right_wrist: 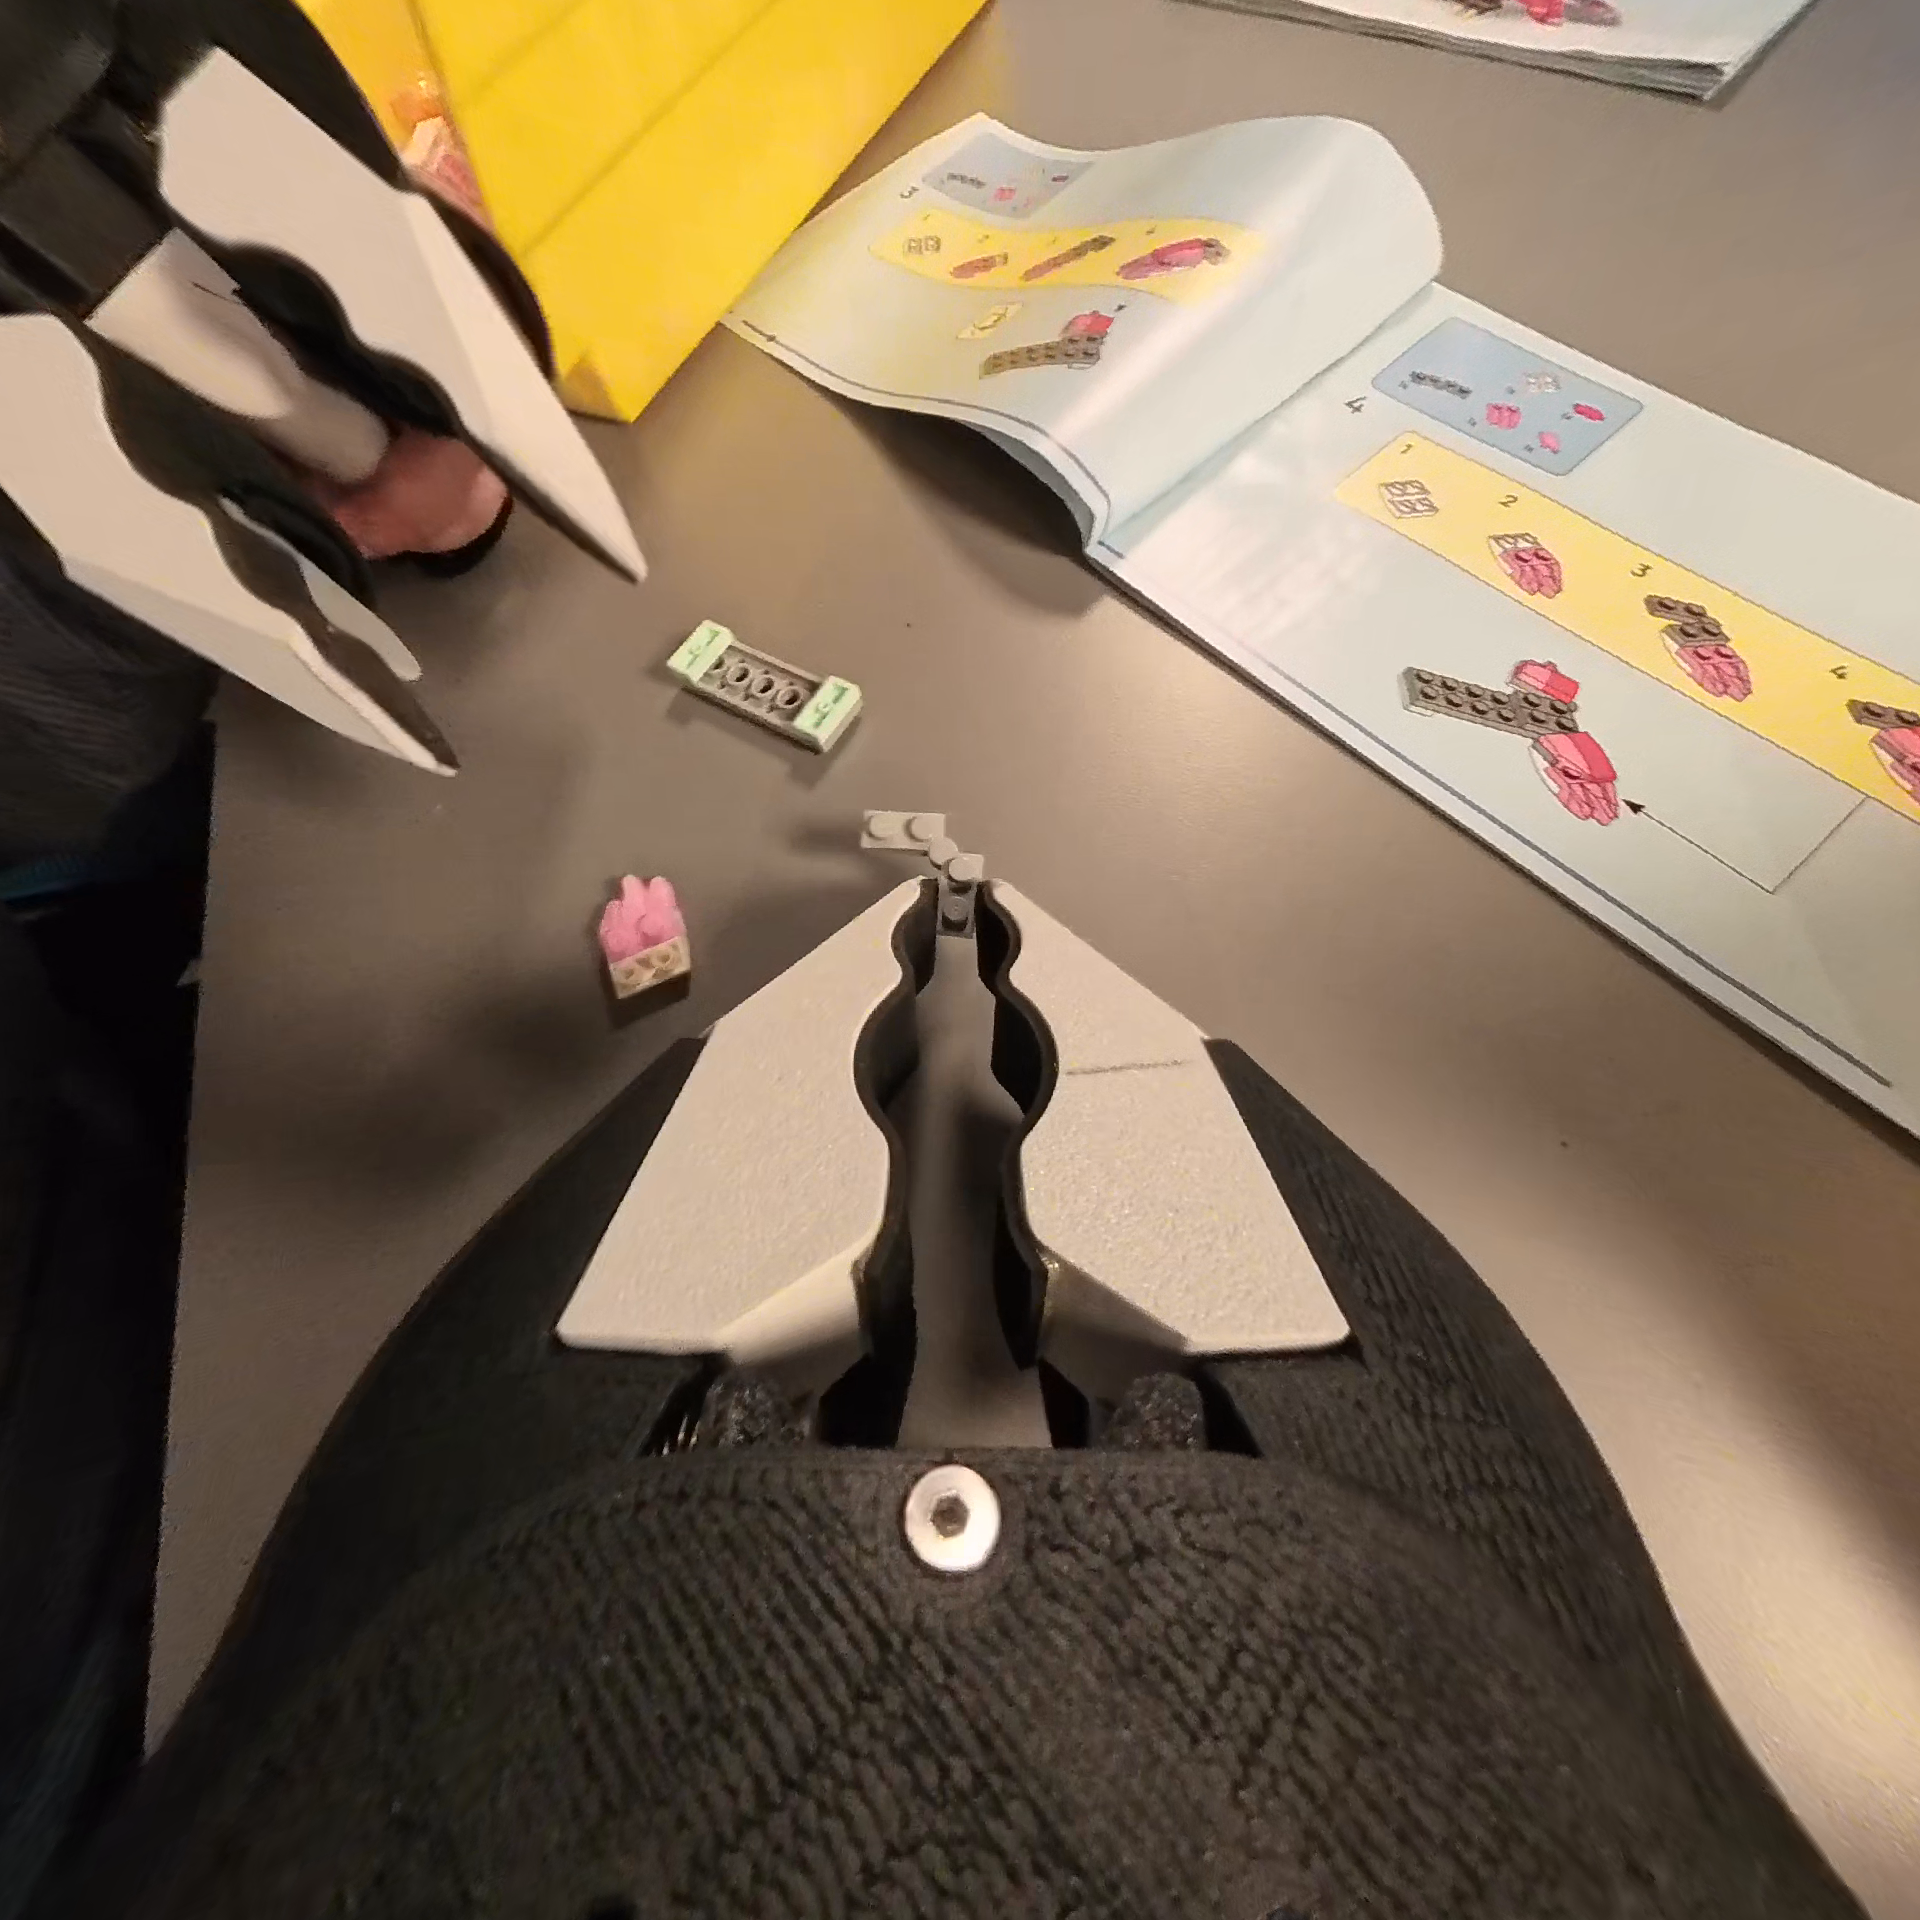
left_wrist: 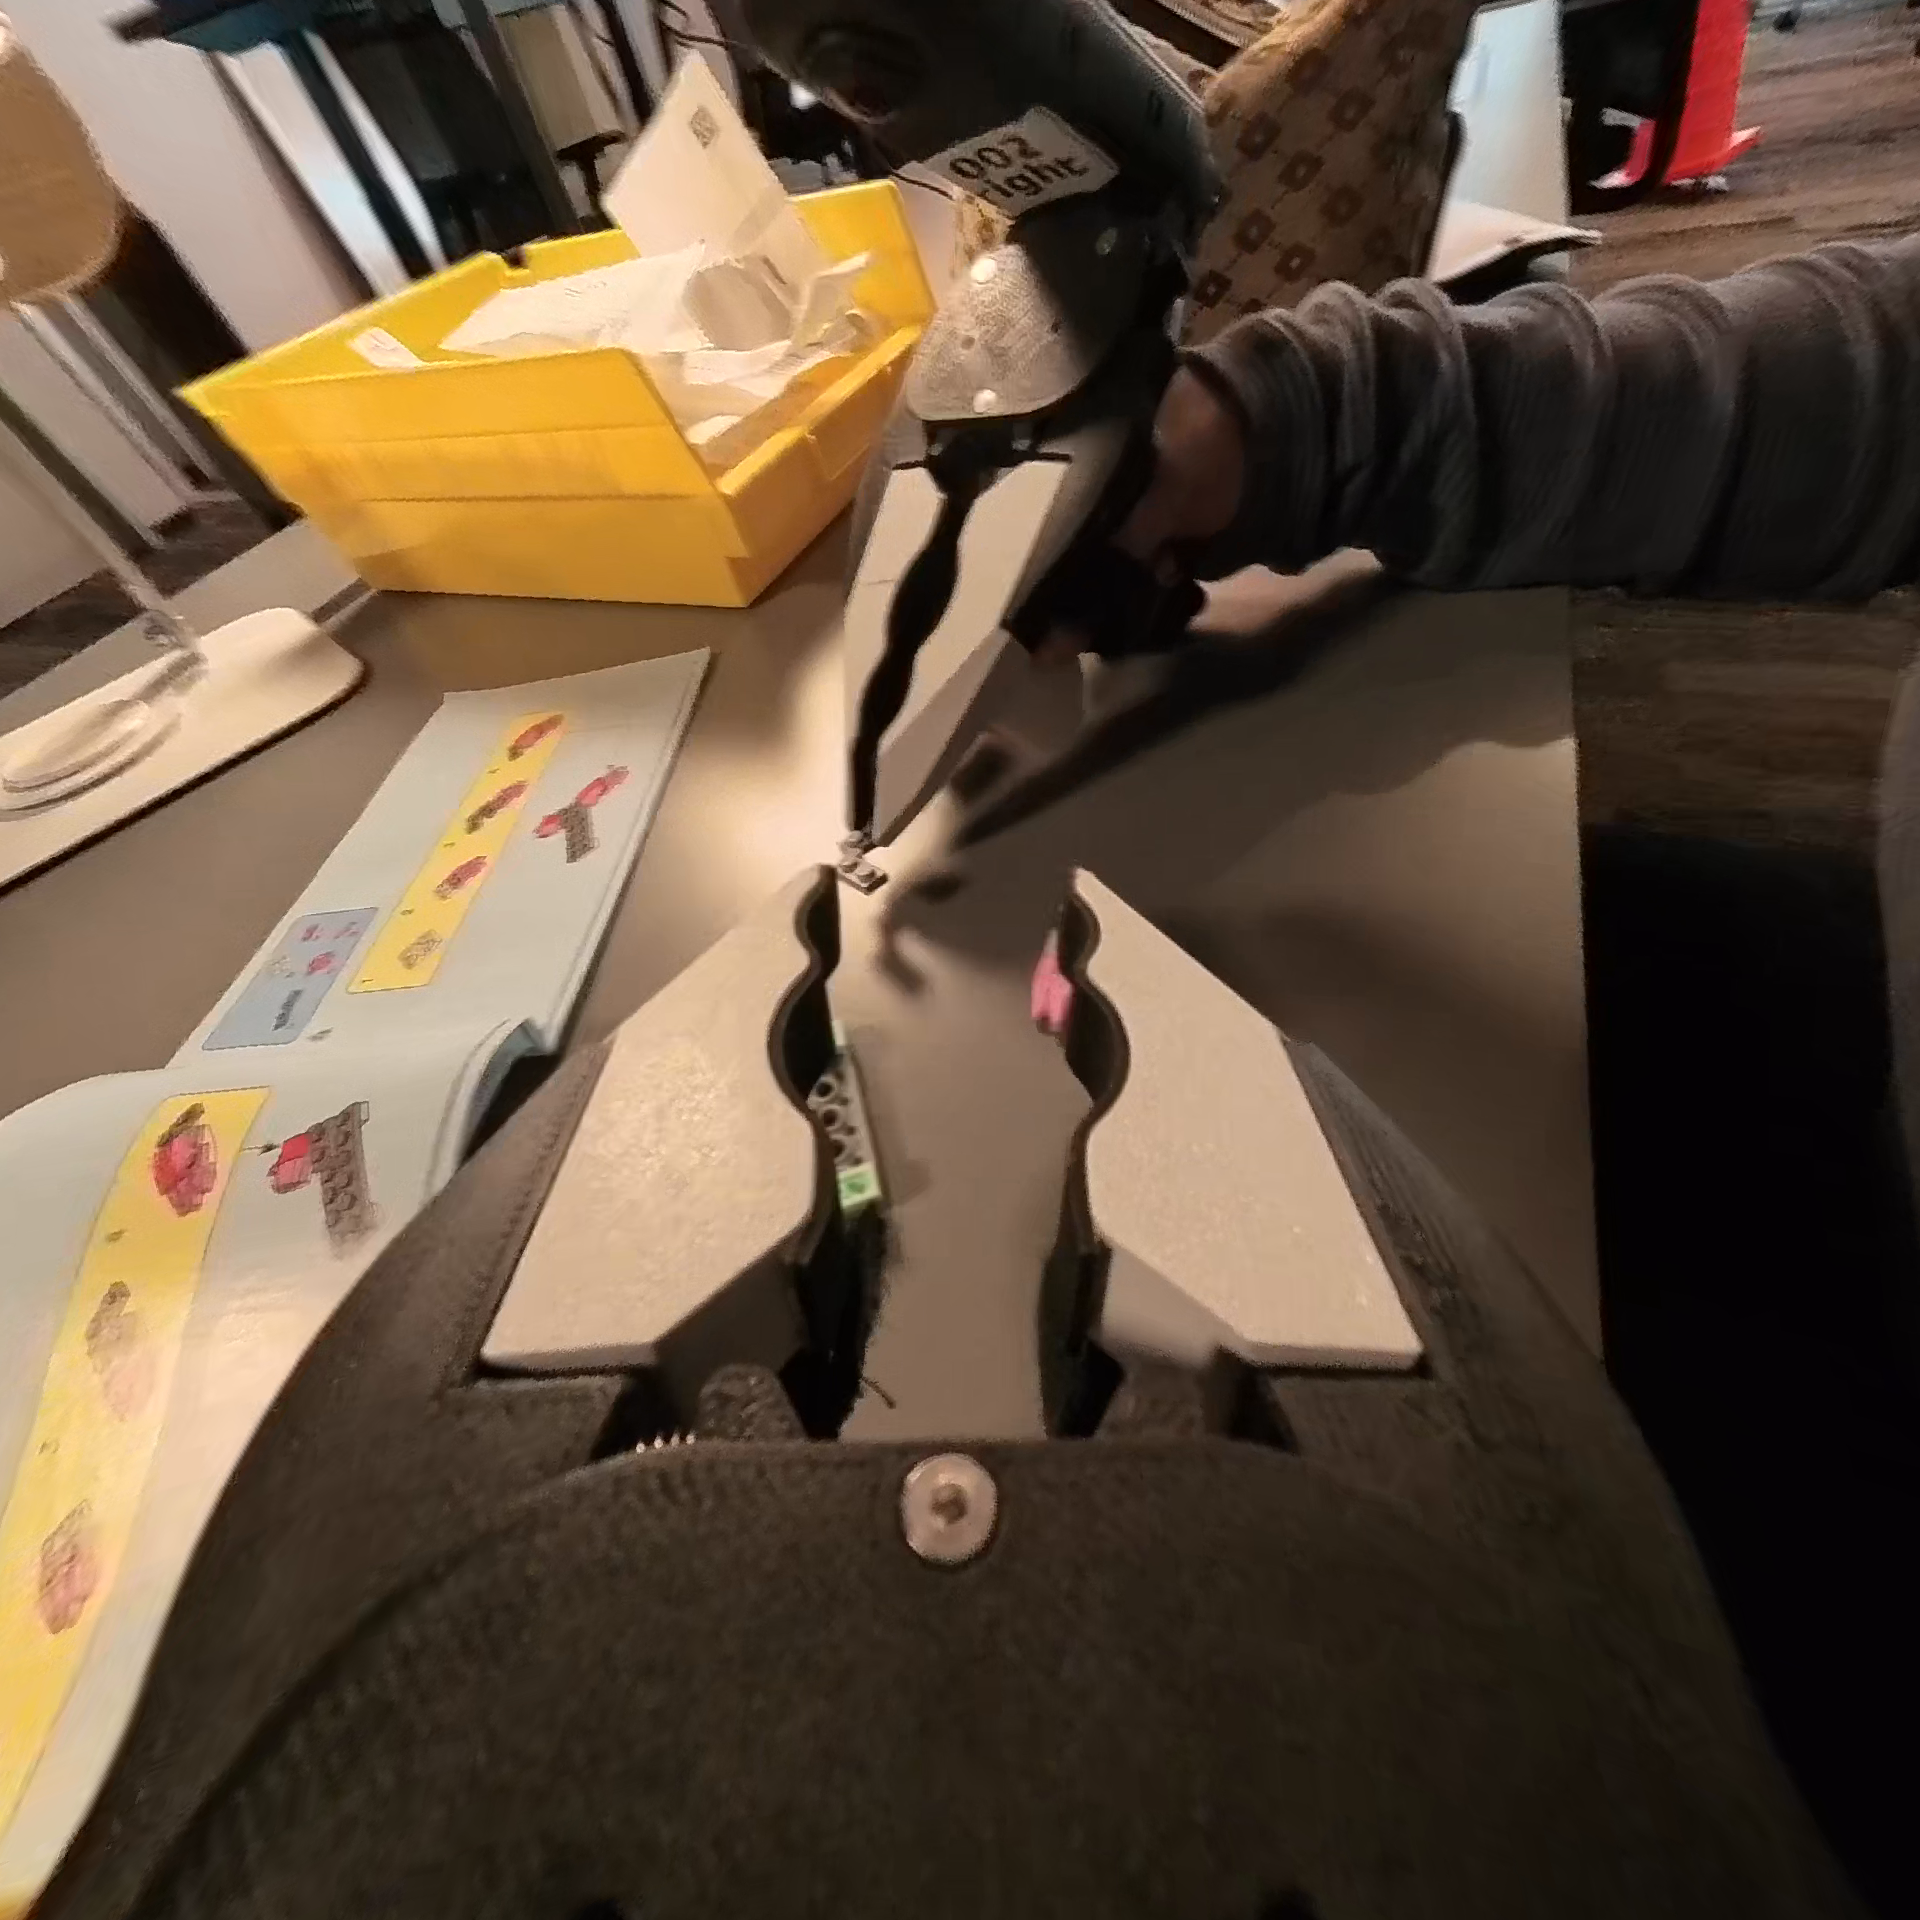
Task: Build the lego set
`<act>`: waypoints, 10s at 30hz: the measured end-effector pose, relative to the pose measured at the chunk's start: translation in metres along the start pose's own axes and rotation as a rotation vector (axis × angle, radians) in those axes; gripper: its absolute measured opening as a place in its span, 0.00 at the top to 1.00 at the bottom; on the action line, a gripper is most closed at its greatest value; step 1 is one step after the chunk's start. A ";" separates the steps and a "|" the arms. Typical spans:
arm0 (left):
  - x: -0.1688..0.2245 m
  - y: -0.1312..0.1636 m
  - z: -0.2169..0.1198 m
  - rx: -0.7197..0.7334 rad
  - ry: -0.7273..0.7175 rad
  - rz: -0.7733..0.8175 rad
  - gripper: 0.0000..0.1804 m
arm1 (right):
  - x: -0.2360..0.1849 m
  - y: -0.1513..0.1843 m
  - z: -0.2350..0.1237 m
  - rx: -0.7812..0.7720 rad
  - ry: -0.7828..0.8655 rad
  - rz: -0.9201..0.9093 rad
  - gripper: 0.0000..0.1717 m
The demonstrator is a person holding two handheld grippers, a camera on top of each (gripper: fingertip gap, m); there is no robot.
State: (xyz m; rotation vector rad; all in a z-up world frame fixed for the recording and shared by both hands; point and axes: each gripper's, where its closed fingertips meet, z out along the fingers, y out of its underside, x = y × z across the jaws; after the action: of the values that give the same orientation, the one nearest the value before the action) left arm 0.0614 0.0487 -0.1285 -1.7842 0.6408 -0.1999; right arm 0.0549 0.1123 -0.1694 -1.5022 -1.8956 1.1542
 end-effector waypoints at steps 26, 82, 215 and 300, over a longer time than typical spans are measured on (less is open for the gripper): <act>0.032 0.045 0.029 -0.362 0.312 -0.057 0.85 | -0.051 0.021 -0.005 -0.084 -0.256 -0.307 0.97; 0.039 0.043 0.026 -0.349 0.379 -0.040 0.92 | -0.061 0.018 -0.009 -0.067 -0.357 -0.196 0.97; -0.005 -0.002 0.015 -0.012 0.317 -0.546 0.92 | -0.048 -0.032 -0.013 0.153 0.422 -1.181 0.97; 0.005 0.025 0.028 -0.234 -0.015 0.368 0.96 | -0.047 -0.003 0.013 -0.003 0.133 -0.836 0.97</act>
State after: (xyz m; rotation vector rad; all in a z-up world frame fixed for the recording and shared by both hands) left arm 0.0701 0.0645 -0.1616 -1.8491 0.9998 0.1444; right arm 0.0575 0.0638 -0.1673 -0.6154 -2.0907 0.6334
